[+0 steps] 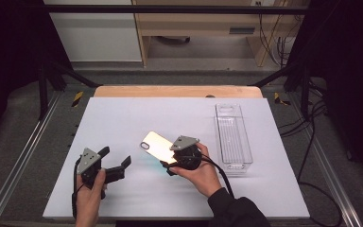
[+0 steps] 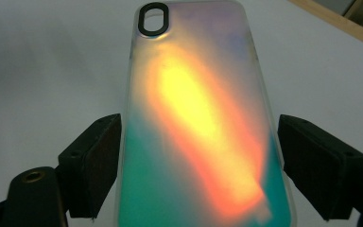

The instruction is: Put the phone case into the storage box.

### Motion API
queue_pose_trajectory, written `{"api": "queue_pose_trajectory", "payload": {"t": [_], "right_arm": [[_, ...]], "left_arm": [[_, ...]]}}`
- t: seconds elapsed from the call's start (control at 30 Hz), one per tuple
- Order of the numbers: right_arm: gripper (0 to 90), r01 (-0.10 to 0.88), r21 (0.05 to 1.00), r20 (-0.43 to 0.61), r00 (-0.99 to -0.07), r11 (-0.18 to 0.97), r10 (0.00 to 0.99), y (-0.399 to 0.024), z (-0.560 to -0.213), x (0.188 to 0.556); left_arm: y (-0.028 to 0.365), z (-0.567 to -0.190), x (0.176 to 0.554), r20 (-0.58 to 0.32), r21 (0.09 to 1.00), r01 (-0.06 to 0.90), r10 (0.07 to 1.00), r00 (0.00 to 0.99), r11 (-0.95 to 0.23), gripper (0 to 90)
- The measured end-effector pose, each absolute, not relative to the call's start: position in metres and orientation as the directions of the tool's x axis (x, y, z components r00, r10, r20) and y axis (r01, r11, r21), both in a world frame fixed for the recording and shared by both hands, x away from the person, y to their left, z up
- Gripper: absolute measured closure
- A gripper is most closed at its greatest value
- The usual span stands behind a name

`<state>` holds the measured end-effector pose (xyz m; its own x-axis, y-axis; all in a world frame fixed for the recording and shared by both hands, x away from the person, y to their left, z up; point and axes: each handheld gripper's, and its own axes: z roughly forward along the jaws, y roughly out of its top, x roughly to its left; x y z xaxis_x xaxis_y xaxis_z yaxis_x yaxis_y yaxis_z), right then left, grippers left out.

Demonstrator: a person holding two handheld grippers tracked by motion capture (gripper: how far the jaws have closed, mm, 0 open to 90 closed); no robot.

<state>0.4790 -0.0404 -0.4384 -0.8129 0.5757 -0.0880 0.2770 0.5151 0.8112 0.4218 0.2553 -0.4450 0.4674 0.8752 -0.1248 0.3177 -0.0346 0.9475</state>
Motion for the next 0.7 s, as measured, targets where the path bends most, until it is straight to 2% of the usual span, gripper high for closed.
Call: {"api": "queue_pose_trajectory", "payload": {"t": [0.27,0.37,0.7], "right_arm": [[17.5,0.254,0.861,-0.077,-0.790,0.439,0.608,-0.055,-0.433,0.475],[17.5,0.243,0.882,-0.065,-0.787,0.404,0.614,-0.059,-0.435,0.475],[17.5,0.181,0.929,-0.064,-0.780,0.323,0.622,-0.065,-0.438,0.473]], "left_arm": [[0.251,-0.434,0.419,-0.124,0.951,0.307,0.864,0.488,-0.036,2.5],[0.244,-0.428,0.418,-0.151,0.951,0.310,0.853,0.500,-0.014,2.0],[0.215,-0.418,0.423,-0.119,0.942,0.326,0.833,0.541,-0.077,1.8]]}}
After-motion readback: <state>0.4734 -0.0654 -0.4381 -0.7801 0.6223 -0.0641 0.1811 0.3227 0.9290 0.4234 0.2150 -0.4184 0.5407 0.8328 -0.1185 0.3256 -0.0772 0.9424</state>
